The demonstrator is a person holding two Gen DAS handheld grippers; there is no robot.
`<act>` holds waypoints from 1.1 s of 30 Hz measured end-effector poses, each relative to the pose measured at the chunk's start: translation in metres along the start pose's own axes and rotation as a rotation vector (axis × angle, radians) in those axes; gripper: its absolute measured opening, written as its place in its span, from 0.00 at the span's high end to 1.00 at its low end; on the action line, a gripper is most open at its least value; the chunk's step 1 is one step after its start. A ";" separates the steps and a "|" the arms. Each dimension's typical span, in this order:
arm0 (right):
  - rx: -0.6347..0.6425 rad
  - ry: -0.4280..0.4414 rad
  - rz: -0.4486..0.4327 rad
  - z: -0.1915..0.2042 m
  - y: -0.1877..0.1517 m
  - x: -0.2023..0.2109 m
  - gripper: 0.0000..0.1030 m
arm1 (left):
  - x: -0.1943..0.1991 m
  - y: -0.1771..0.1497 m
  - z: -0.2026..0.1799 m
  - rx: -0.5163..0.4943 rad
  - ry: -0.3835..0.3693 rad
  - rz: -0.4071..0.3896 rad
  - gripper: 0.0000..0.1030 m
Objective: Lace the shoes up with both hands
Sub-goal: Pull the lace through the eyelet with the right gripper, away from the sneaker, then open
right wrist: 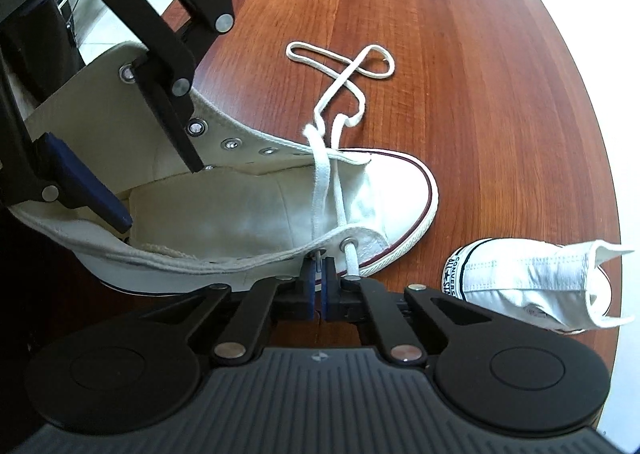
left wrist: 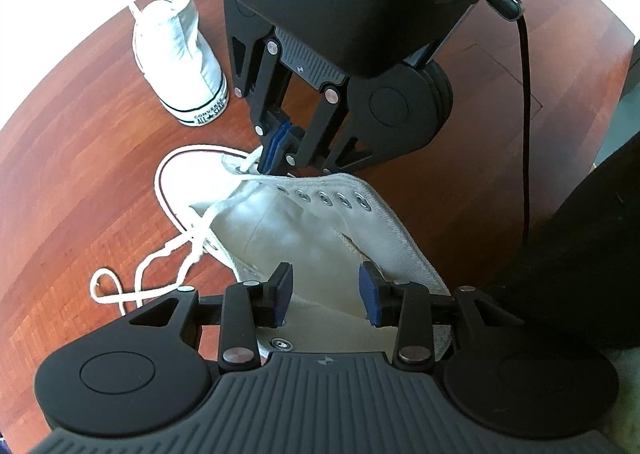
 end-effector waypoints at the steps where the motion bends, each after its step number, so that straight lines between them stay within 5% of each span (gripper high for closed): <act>1: -0.009 0.001 0.000 0.000 0.000 0.001 0.98 | 0.000 0.000 0.000 -0.001 0.000 0.001 0.61; 13: -0.210 -0.057 0.005 -0.005 -0.026 0.019 0.98 | 0.000 -0.005 0.000 -0.107 0.030 0.037 0.61; 22: -0.364 -0.103 0.020 0.002 -0.050 0.030 0.98 | -0.002 -0.020 0.014 -0.265 0.125 0.118 0.58; 33: -0.537 -0.160 0.098 0.013 -0.101 0.033 0.98 | 0.000 -0.018 0.025 -0.186 0.092 0.060 0.56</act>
Point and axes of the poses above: each gripper's, at about its wrist camera, not at the fingertips, and x roughly against the way its jaws point, z to its left, y to its top, the point moved 8 cm from there along -x, roughly the way its jaws point, and after that the axes turned 14 degrees about -x, right-handed, at the moved point
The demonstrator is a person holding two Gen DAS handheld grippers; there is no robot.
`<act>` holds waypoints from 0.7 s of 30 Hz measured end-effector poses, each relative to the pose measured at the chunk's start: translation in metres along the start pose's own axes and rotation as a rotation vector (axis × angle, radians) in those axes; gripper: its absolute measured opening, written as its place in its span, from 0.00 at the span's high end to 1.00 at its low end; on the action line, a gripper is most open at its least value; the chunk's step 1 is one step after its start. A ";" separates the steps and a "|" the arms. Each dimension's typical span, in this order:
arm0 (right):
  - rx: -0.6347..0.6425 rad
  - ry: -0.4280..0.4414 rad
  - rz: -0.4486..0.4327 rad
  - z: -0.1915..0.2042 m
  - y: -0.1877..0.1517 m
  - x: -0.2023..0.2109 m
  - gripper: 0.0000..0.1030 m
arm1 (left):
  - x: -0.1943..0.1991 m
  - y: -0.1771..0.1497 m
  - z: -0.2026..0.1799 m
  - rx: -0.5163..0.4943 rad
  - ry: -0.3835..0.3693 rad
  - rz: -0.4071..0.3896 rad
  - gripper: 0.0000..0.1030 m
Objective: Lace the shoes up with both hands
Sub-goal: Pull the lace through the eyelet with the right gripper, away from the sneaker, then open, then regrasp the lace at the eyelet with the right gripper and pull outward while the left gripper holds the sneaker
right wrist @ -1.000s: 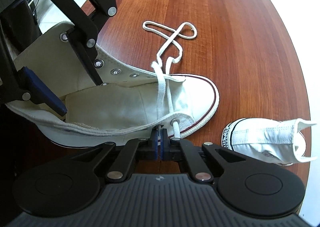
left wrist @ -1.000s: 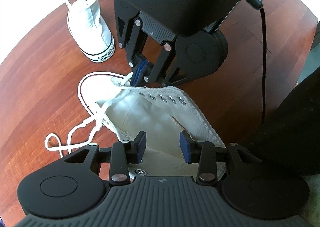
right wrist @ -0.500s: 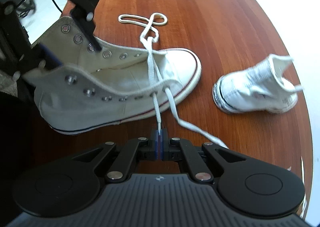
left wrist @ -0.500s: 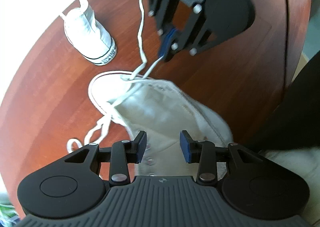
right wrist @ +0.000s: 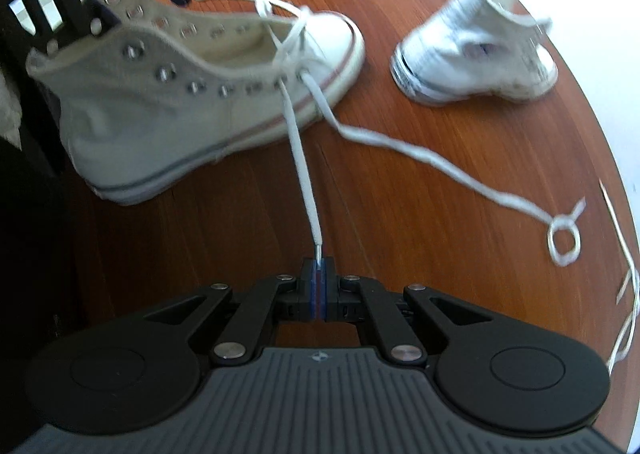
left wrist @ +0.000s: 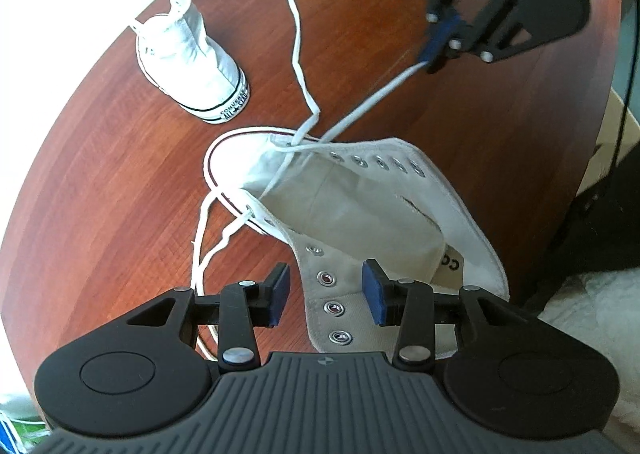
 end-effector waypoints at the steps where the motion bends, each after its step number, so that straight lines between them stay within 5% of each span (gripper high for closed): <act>1: -0.018 -0.006 0.008 -0.002 -0.006 0.000 0.98 | 0.003 0.000 0.004 0.037 0.004 -0.018 0.56; 10: -0.150 -0.024 0.047 -0.007 -0.032 0.003 0.95 | 0.016 0.001 0.021 0.253 0.002 -0.093 0.47; 18: -0.165 -0.016 -0.012 -0.007 -0.019 0.006 0.78 | 0.006 -0.009 0.022 0.409 -0.124 -0.076 0.47; 20: -0.152 -0.015 -0.026 -0.007 -0.013 0.005 0.78 | 0.001 -0.012 0.021 0.448 -0.165 -0.078 0.55; 21: -0.147 -0.015 -0.030 -0.007 -0.010 0.005 0.78 | 0.000 -0.012 0.020 0.454 -0.178 -0.079 0.71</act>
Point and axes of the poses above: each gripper's, at about its wrist camera, not at the fingertips, and x roughly against the way its jaws point, z to its left, y to its top, the point moved 8 cm from there along -x, roughly the way its jaws point, and after that the axes turned 14 degrees about -x, right-handed, at the moved point
